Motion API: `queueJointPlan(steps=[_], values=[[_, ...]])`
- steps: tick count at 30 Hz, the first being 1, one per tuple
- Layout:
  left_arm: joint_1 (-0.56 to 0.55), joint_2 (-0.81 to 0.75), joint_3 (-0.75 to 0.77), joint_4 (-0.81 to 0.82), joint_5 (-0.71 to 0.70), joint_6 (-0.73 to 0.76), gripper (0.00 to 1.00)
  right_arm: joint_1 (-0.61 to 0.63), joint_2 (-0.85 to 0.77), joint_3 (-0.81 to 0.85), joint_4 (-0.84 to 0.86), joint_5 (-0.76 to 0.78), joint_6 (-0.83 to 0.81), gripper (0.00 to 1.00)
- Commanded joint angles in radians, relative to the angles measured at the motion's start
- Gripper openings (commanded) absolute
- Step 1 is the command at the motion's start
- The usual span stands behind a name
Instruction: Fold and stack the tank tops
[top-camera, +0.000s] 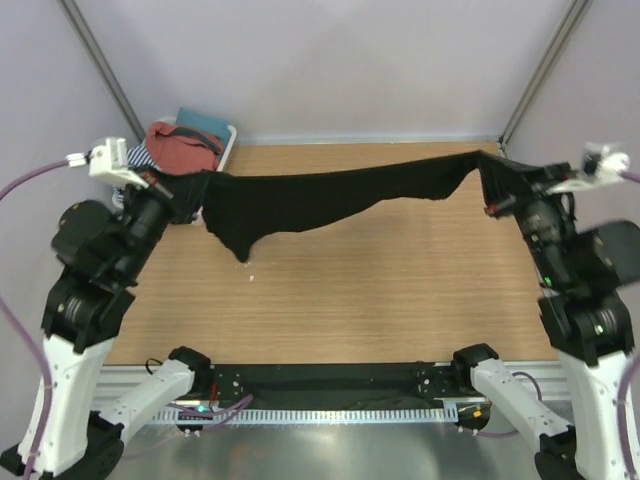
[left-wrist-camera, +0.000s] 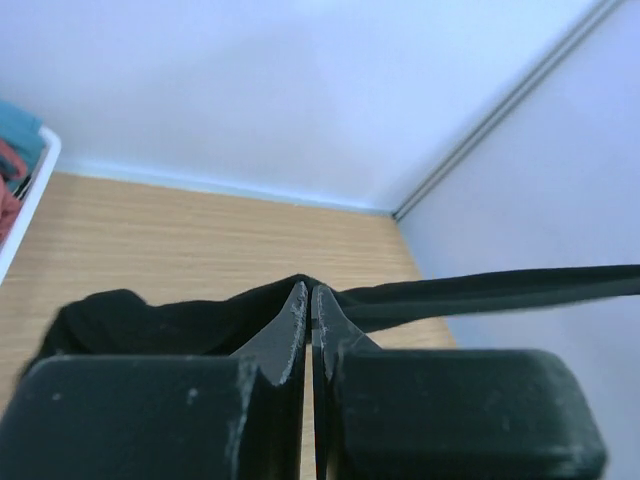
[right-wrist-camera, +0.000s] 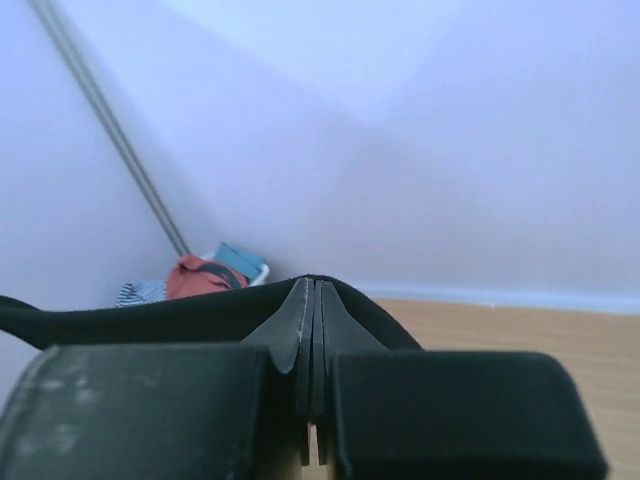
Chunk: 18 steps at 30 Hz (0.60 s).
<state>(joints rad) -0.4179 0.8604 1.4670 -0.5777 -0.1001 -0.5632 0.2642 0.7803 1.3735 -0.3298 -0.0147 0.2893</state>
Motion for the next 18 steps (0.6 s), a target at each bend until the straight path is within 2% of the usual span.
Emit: queueJointPlan(steps=[1,5,8,11,14,17,18], values=[[-0.002,-0.09,0.026,-0.033,0.06,0.039,0.0,-0.003,-0.097,-0.02,-0.006,-0.097,-0.039,0.01],[-0.002,-0.187,0.064,-0.079,0.066,0.04,0.0,-0.005,-0.219,-0.033,-0.054,-0.111,-0.015,0.01],[-0.002,-0.189,0.049,-0.076,0.063,0.02,0.0,-0.003,-0.231,-0.03,-0.092,-0.119,0.007,0.01],[-0.002,-0.147,-0.032,-0.016,0.065,-0.007,0.0,-0.003,-0.156,-0.014,-0.176,-0.05,0.034,0.01],[-0.002,-0.066,-0.123,0.057,0.025,-0.024,0.0,-0.005,0.003,-0.028,-0.239,0.01,0.044,0.01],[0.016,0.069,-0.218,0.142,-0.003,-0.047,0.0,-0.003,0.151,-0.092,-0.192,0.071,0.057,0.01],[0.03,0.11,-0.241,0.168,0.031,-0.061,0.0,-0.003,0.178,-0.147,-0.163,0.12,0.068,0.01]])
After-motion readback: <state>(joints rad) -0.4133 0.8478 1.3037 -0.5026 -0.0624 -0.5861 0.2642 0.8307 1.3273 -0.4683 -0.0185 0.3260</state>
